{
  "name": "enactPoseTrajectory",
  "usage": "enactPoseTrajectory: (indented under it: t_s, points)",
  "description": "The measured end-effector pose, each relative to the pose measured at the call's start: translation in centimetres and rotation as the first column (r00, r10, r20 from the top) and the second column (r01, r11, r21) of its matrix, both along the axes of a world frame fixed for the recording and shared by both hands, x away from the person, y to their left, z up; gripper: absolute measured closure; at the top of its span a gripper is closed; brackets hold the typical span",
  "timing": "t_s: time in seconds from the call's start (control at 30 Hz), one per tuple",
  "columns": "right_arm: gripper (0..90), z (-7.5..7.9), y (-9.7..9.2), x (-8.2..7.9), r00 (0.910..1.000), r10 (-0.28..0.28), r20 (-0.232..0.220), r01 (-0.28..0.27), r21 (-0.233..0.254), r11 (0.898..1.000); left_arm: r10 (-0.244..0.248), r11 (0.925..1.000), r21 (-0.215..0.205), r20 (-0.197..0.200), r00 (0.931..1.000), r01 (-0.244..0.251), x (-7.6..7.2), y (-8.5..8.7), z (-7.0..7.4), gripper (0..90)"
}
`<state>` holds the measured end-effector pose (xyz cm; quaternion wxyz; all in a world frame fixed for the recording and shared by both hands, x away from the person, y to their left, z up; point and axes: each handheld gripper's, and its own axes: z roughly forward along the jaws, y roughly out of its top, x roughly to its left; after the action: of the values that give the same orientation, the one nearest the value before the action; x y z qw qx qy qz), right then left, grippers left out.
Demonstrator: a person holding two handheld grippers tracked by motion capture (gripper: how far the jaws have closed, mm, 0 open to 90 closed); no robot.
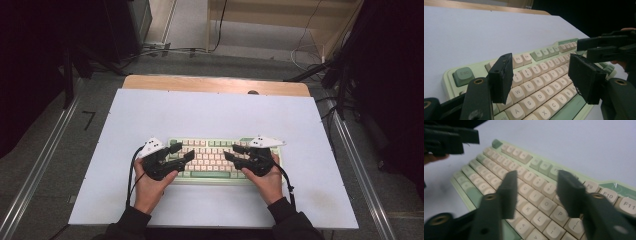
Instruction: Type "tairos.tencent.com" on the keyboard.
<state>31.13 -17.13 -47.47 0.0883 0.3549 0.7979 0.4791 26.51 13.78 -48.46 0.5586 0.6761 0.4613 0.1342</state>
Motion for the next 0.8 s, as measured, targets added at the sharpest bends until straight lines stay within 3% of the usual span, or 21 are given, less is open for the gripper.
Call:
enactPoseTrajectory:
  t_s: [0.17, 0.43, 0.5, 0.6, 0.67, 0.8]
  points:
    - [32.3, 0.8, -0.6, -0.6, 1.0, -0.005, 0.008, 0.005, 0.036, 0.999, 0.007, 1.0, -0.005, 0.003, 1.0, -0.007, 0.0, 0.1, 0.0, 36.8]
    - [34.5, 1.2, -0.6, -1.5, 0.9992, 0.037, 0.011, -0.038, 0.032, 0.999, 0.012, 0.9999, -0.003, 0.006, 0.9999, -0.012, 0.0, 0.2, 0.0, 35.6]
    - [46.9, 1.1, -0.5, -1.8, 0.9986, 0.052, 0.013, -0.052, 0.02, 0.998, 0.011, 0.9999, -0.001, 0.004, 0.9999, -0.011, 0.1, 0.2, 0.0, 35.6]
    - [75.0, 0.9, -0.1, -2.1, 0.9964, 0.084, 0.005, -0.084, -0.008, 0.996, 0.012, 0.9999, 0.002, 0.003, 0.9999, -0.012, 0.1, 0.2, 0.0, 35.6]
    - [87.7, 0.7, 0.3, -2.2, 0.9945, 0.104, -0.005, -0.104, -0.014, 0.994, 0.016, 0.9999, -0.003, 0.002, 0.9999, -0.016, 0.0, 0.2, 0.0, 35.7]
    - [88.1, 0.1, 1.4, -2.4, 0.9908, 0.134, -0.02, -0.135, -0.053, 0.989, 0.018, 0.9998, -0.003, -0.001, 0.9998, -0.018, 0.1, 0.3, -0.1, 35.8]
